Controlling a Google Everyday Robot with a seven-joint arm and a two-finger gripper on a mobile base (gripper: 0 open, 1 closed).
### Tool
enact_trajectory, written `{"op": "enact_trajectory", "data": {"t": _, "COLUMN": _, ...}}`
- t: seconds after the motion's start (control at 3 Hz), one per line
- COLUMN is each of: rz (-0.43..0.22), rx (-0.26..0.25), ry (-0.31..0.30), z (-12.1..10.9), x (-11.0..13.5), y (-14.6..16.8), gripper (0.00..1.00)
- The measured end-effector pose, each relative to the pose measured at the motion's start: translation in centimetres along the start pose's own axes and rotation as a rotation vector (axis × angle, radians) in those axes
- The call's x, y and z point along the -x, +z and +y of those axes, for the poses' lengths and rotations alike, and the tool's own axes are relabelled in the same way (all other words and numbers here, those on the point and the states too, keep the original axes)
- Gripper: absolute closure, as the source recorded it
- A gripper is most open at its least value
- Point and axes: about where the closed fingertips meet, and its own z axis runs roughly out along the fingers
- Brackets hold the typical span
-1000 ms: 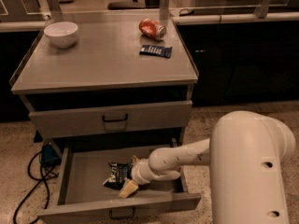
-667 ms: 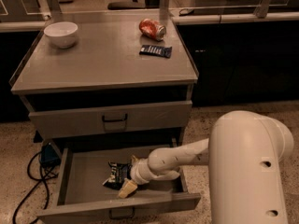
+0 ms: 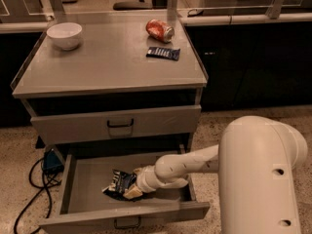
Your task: Pick blue chip bag from middle drawer and place on counter
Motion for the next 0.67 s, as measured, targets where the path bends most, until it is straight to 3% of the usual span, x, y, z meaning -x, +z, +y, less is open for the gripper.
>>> {"op": "enact_trajectory", "data": {"t": 0.67, "rz": 0.001, "rx": 0.022, "ry": -0.023, "z": 0.63, "x": 0.95, "y": -0.78, "gripper": 0.88}}
